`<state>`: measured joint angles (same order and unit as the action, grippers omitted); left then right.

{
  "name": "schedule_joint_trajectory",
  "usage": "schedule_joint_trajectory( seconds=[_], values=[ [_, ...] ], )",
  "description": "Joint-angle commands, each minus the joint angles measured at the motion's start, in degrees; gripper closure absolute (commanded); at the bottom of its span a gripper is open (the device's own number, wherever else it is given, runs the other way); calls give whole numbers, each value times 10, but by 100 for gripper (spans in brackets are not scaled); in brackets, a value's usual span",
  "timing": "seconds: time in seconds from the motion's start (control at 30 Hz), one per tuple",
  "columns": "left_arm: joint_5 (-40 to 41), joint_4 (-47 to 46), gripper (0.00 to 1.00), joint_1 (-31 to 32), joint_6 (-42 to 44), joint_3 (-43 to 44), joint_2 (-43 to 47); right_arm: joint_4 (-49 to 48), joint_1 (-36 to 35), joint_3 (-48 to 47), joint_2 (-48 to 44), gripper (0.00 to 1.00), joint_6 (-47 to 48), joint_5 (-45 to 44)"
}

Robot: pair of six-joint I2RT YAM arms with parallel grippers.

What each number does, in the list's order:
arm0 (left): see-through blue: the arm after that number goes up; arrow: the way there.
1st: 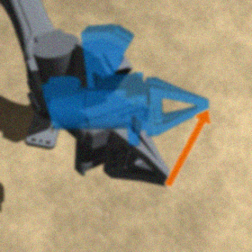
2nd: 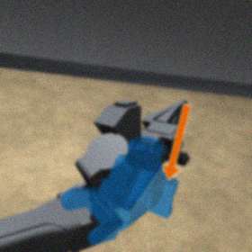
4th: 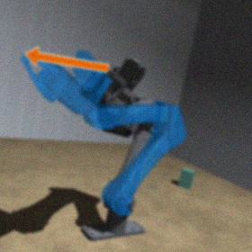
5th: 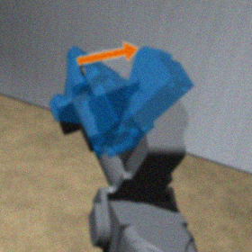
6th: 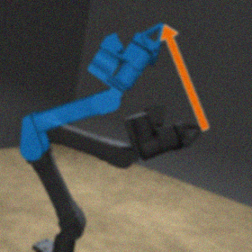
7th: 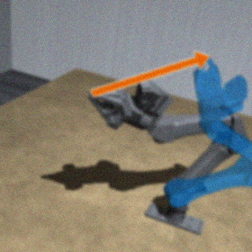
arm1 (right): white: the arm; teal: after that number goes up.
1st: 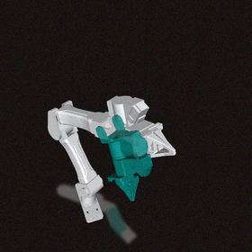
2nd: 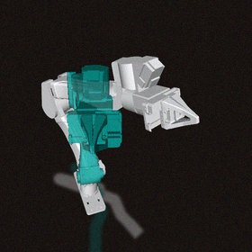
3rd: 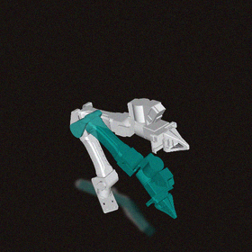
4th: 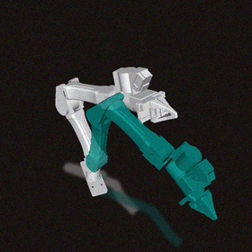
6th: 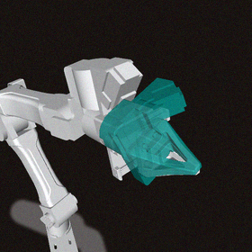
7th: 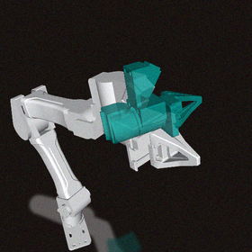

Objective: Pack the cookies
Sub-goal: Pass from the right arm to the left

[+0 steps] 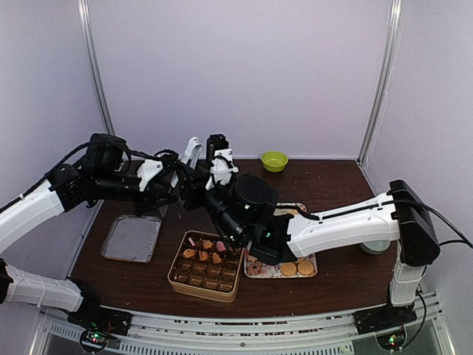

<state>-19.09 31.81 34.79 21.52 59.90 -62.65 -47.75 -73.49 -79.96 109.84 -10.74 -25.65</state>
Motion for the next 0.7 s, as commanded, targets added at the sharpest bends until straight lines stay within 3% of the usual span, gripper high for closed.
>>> schedule_joint_trajectory(
  seconds=[0.0,0.23,0.4,0.67],
  values=[
    [-18,7,84,-5,-20,25,8,-49,5,20,-20,57,-4,22],
    [-70,39,92,-5,-44,55,3,-108,16,102,-56,45,-20,76],
    [-113,66,92,-5,-60,81,-10,-156,39,189,-115,38,-64,199],
    [-167,82,92,-6,-77,115,-19,-121,71,216,-142,37,-142,309]
  ],
)
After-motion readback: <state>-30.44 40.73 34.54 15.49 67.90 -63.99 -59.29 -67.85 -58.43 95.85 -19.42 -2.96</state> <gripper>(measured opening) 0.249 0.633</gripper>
